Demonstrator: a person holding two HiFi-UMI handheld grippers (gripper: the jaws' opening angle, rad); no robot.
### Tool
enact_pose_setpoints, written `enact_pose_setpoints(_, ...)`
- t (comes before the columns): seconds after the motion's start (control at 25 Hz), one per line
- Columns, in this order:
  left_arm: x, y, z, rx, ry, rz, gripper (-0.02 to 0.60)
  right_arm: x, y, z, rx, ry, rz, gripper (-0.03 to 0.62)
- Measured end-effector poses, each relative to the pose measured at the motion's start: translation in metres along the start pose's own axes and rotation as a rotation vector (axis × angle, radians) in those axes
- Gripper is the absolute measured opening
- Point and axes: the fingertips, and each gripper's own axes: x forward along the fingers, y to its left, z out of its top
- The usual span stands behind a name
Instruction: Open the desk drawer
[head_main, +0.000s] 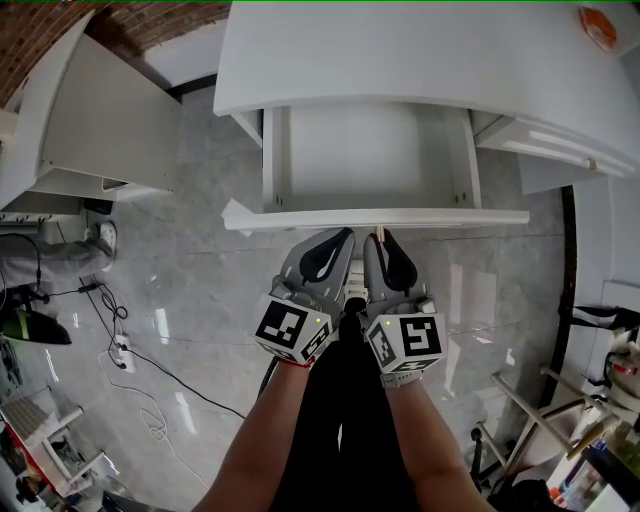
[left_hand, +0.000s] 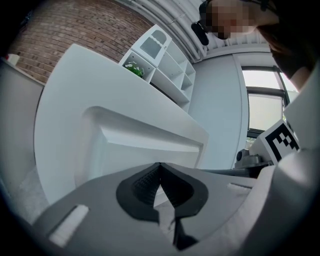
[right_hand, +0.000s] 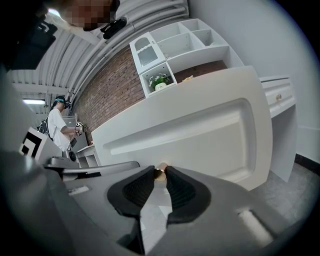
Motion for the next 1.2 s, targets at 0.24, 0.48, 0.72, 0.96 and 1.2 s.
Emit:
enact_pose_setpoints(0.24,-0.01,-0.01,-0.005,-0.007,-0.003,0.006,0.003,-0.014,0.004,-0.004,-0.021,0.023,0.019,0.074)
enact_pose_setpoints(0.48,-0.017,-0.016,-0.01,-0.015,0.0,0.009,0.003,-0.023,0.008,-0.008,-0.035,0.026,0.03,0.075)
enact_pose_setpoints(0.72,-0.023,-0.021,-0.016,-0.023,0.01,0.017,0.003,-0.032,0.01,-0.012,-0.04,0.039,0.039,0.075)
enact_pose_setpoints(0.96,-0.032,-0.029,-0.02,-0.03,0.014,0.029,0.003,-0.043,0.014,-0.017,-0.058,0.058,0.057,0.075)
enact_pose_setpoints(1.2,-0.041,-0.038,-0.031,-0.031,0.018,0.016,0.003,-0.055,0.018,-0.024,-0.063,0.07,0.064,0.077)
